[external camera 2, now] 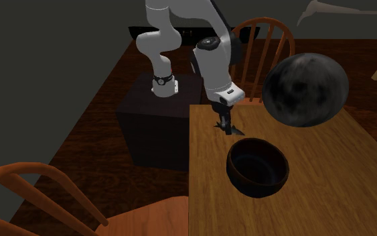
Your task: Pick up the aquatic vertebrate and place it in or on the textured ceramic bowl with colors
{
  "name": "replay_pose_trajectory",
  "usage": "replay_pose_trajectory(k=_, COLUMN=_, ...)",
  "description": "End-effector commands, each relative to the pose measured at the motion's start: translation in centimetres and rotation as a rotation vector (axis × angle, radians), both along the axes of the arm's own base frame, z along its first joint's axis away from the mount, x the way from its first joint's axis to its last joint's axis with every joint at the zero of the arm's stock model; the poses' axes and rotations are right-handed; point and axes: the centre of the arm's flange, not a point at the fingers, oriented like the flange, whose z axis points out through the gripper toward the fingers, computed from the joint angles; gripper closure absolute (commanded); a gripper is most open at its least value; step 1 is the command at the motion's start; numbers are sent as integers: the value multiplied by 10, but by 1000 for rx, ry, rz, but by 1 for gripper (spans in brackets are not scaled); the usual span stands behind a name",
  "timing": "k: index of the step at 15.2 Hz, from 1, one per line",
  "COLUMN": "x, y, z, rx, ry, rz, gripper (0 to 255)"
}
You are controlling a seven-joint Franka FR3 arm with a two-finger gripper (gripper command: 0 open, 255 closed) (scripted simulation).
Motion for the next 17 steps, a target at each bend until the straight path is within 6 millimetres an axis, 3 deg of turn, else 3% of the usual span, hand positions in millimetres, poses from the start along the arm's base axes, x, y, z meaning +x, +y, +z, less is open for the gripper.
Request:
replay_pose_trajectory(k=1, x=-1, y=1, z=12, rx=0, ry=0, rz=0, gripper=255)
replay_pose_trajectory(k=17, x=-1, y=1, z=96, rx=0, ry=0, rz=0, gripper=255)
